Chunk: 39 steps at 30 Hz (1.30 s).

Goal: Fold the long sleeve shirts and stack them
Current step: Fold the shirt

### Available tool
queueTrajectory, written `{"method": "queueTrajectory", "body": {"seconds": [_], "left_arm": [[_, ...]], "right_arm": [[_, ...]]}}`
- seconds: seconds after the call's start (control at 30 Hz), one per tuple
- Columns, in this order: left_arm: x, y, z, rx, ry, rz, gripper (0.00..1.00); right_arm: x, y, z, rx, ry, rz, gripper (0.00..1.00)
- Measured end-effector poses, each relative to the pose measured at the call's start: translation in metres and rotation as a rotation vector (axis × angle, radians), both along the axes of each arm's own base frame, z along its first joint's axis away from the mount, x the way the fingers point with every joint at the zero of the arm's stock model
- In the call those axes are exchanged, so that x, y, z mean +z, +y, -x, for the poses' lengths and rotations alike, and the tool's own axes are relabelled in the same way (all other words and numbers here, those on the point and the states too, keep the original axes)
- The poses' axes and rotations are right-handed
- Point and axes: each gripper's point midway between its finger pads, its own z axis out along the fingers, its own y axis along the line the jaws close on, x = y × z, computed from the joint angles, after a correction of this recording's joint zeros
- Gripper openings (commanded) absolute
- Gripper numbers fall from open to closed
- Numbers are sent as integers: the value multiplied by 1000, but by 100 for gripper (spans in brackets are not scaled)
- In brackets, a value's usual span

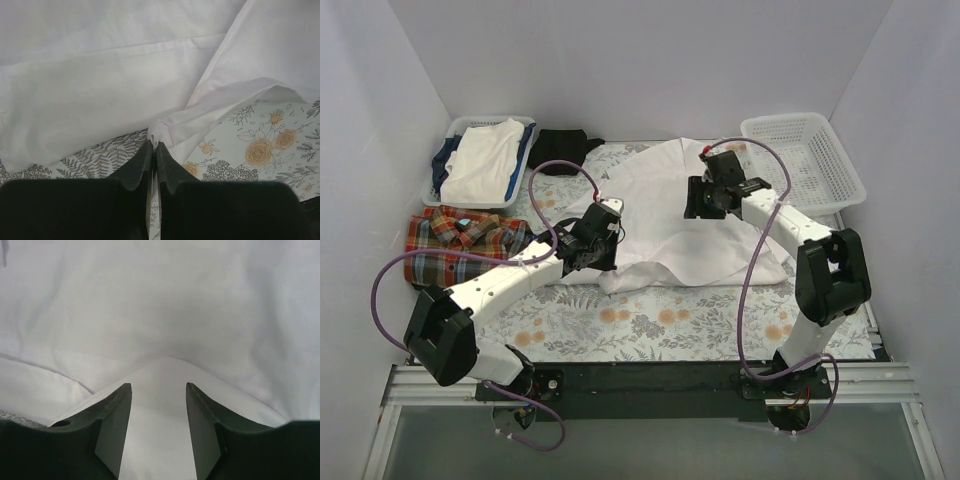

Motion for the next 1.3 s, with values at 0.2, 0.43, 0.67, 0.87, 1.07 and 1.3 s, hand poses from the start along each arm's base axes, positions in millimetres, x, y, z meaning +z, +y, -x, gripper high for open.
{"method": "queueTrajectory", "body": {"seconds": [0.2,0.43,0.67,0.87,1.07,1.3], "left_arm": [[-3,0,1,8,11,-1,0],[-5,0,1,7,18,-6,0],[-16,0,1,8,43,-30,0],[-6,-1,-5,15,20,-32,0],[30,-9,-25,20,-70,-10,0],[60,-2,-52,49,-210,-55,0]], "right_arm": [[-20,25,-18,109,14,73,62],[-65,10,1,145,151,215,61],[-71,10,16,179,187,268,27],[-72,4,18,155,190,308,1],[-70,-9,12,97,174,370,1],[-63,-15,2,20,147,387,1]]}}
